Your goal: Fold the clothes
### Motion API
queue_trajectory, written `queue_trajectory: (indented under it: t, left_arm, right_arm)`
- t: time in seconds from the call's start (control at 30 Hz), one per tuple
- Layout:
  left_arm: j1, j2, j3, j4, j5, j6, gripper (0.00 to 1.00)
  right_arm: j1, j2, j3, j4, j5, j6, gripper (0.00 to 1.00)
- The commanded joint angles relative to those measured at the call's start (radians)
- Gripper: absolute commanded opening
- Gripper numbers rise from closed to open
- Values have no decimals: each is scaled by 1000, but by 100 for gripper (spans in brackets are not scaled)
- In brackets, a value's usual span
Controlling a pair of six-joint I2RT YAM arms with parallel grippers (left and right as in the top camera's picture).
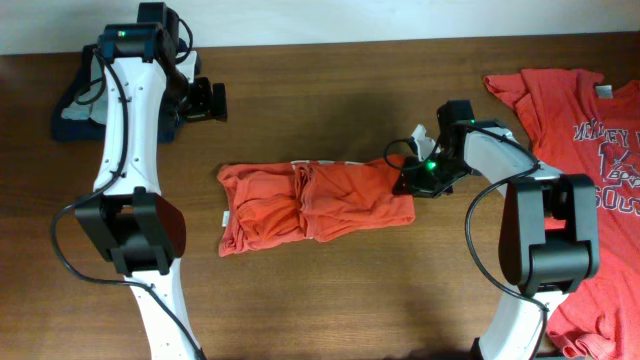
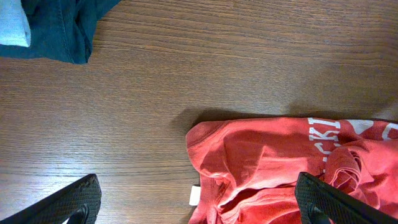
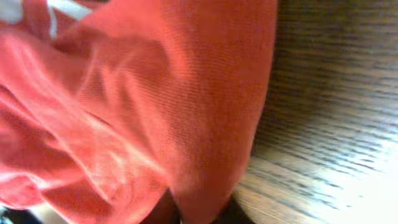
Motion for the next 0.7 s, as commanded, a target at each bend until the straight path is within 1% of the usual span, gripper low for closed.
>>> queue_trajectory:
  t: [0.0,0.17,0.33,0.57,0.67]
  left_arm:
    - [0,-11,-5,-1,-7,2,99]
    - [0,-11,-5,-1,-7,2,99]
    - [0,-10,-5,-1,-7,2,99]
    - [0,-11,-5,-1,-7,2,99]
    - [0,-11,-5,-1,-7,2,99]
  right_arm:
    - [1,-11,-9,0,-41,-27,4]
    - [-33,-11,-2,3,-41,-54,4]
    - [-157,-11,22,-21,-40,-54,4]
    - [-366,-11,70,-110,-42,-126,4]
    - [-433,-11,126,-182,-41,-171,4]
